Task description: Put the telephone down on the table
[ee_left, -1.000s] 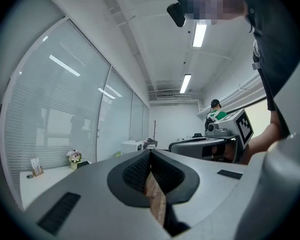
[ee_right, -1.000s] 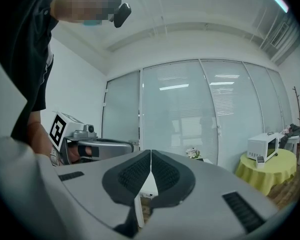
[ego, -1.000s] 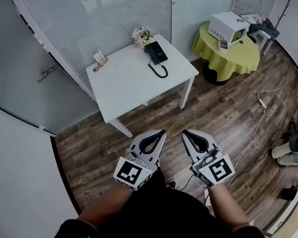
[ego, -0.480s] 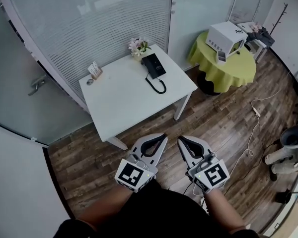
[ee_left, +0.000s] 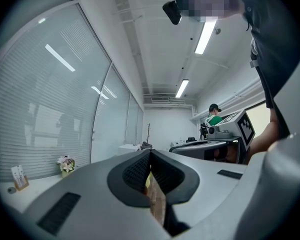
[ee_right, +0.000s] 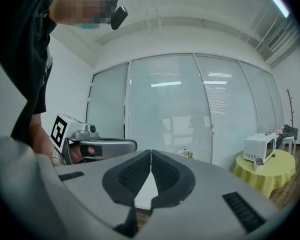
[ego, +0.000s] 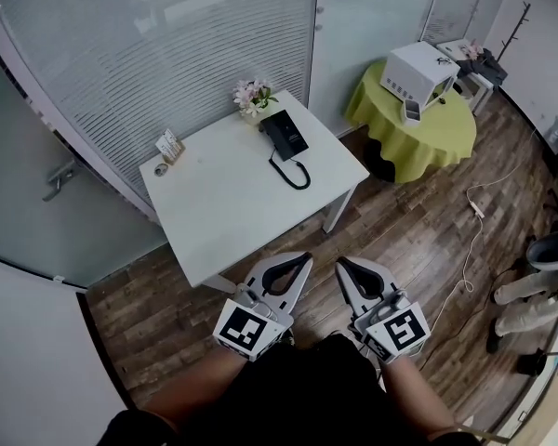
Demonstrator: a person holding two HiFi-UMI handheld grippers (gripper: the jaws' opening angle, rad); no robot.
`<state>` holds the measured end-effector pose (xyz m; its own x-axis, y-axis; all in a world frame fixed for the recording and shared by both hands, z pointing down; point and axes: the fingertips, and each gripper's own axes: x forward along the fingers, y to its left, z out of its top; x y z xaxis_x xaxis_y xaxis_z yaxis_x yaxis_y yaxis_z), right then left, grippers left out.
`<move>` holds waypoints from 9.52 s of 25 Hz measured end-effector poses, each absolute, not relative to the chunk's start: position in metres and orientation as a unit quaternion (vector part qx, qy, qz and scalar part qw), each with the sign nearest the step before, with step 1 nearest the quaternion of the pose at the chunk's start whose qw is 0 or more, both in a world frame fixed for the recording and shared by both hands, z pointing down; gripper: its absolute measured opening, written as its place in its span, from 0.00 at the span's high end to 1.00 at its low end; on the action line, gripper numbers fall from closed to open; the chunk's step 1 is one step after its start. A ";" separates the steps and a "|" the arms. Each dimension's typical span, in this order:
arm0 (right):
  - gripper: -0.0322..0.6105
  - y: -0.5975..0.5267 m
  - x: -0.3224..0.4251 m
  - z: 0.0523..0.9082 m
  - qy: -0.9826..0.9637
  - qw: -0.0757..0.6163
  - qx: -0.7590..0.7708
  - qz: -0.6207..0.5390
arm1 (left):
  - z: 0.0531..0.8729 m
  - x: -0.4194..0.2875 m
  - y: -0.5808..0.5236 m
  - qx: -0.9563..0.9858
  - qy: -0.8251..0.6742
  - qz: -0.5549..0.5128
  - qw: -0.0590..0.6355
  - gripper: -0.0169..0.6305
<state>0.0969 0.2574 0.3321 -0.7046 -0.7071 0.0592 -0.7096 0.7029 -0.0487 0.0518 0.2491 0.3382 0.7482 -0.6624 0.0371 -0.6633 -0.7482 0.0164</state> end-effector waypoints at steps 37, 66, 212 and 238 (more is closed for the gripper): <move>0.91 0.011 0.239 0.354 -0.969 0.021 0.242 0.046 | 0.357 0.197 0.020 0.873 -0.483 0.046 0.035 0.96; 0.91 -0.157 0.109 0.386 -0.978 0.078 0.187 0.039 | 0.386 0.082 -0.150 0.853 -0.517 0.032 0.062 0.96; 0.92 -0.165 -0.158 0.528 -0.976 0.183 -0.025 0.112 | 0.650 -0.265 -0.076 0.632 -0.583 0.016 0.510 0.85; 0.92 -0.167 -0.185 0.566 -0.966 0.226 -0.023 0.125 | 0.728 -0.345 -0.065 0.588 -0.548 0.050 0.592 0.85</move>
<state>-0.1855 -0.1675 0.5663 -0.8968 0.1018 0.4306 -0.0115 0.9675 -0.2525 -0.3450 -0.0654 0.7277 0.3940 -0.5860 0.7081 -0.7041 0.3027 0.6423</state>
